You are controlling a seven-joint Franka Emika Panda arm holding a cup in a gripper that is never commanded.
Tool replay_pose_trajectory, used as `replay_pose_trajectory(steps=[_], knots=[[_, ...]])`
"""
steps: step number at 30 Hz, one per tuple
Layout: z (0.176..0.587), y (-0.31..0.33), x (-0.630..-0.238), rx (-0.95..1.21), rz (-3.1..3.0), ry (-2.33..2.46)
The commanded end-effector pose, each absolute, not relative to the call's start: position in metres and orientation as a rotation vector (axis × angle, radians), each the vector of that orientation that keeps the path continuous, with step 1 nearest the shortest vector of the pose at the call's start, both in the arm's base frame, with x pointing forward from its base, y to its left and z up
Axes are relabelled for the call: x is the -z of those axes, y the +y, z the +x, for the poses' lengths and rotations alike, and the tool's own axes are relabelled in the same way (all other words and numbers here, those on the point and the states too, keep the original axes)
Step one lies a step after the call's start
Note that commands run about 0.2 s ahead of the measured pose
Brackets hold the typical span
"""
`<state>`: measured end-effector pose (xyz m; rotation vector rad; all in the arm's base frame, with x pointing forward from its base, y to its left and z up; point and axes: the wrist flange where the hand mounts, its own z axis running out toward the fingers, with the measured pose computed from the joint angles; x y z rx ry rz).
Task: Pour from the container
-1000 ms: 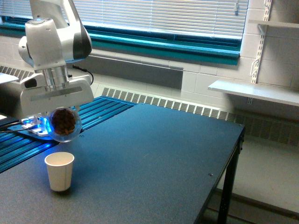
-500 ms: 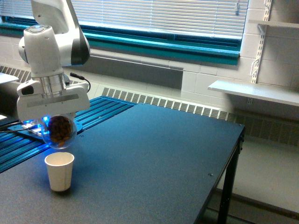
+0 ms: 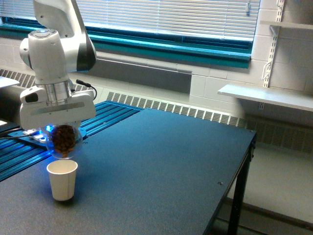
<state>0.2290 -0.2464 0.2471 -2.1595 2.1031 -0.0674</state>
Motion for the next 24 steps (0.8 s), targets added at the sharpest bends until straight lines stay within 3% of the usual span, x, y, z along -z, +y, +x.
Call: replay_pose_trajectory(steps=[1, 24], knots=[[0.232, -0.238, -0.241, 0.031, -2.198, 2.076], [0.239, -0.245, -0.228, -0.04, -2.241, 2.094]])
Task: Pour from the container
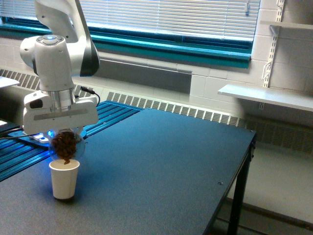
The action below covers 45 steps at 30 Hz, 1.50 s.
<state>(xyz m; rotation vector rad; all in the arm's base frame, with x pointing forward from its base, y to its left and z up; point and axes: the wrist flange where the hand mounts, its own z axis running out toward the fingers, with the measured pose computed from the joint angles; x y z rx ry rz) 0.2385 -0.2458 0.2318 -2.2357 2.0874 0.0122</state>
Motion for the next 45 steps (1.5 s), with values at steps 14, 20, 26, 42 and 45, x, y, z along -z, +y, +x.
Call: replay_pose_trajectory(steps=[14, 20, 26, 42, 45], knots=[[0.246, -0.25, -0.229, -0.037, -2.234, 2.099], [0.246, -0.251, -0.227, -0.049, -2.23, 2.1], [0.245, -0.254, -0.227, -0.054, -2.23, 2.107], [0.247, -0.258, -0.229, -0.059, -2.222, 2.118], [0.247, -0.26, -0.23, -0.059, -2.223, 2.121]])
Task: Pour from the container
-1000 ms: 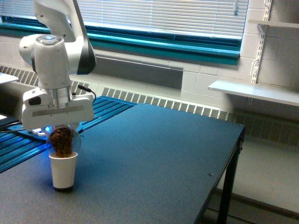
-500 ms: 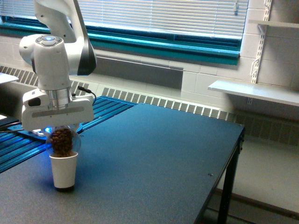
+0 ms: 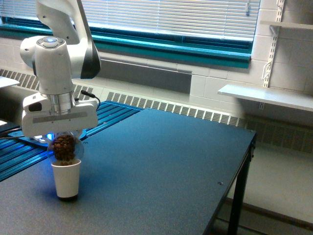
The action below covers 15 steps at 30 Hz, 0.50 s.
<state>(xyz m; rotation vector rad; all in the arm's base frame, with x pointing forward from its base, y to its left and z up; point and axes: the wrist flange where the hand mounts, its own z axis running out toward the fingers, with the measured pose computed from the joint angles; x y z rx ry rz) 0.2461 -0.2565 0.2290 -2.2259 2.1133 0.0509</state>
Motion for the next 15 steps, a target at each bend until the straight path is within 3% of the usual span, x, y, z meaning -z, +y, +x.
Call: replay_pose_trajectory(steps=[1, 15], knots=[[0.247, -0.2601, -0.2304, -0.058, -2.224, 2.12], [0.2489, -0.2637, -0.2327, -0.072, -2.238, 2.121]])
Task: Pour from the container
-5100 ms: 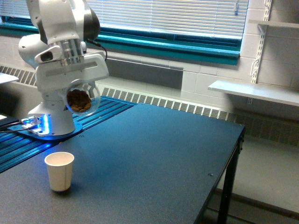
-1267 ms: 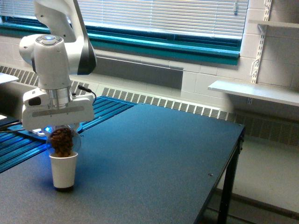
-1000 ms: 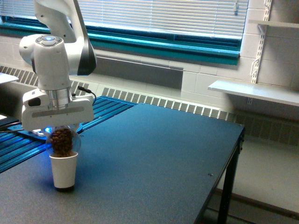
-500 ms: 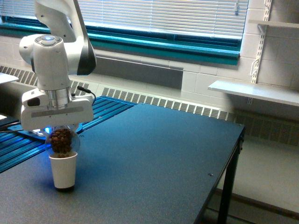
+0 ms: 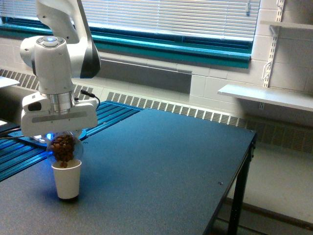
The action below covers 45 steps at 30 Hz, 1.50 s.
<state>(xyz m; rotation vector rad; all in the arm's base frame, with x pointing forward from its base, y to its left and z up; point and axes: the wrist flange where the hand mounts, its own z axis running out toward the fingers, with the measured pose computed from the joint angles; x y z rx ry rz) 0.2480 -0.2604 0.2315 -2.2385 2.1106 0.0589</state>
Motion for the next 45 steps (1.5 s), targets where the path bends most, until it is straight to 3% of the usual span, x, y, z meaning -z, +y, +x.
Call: replay_pose_trajectory(steps=[1, 45], knots=[[0.249, -0.264, -0.233, -0.075, -2.24, 2.121], [0.27, -0.246, -0.249, -0.089, -2.312, 2.063]])
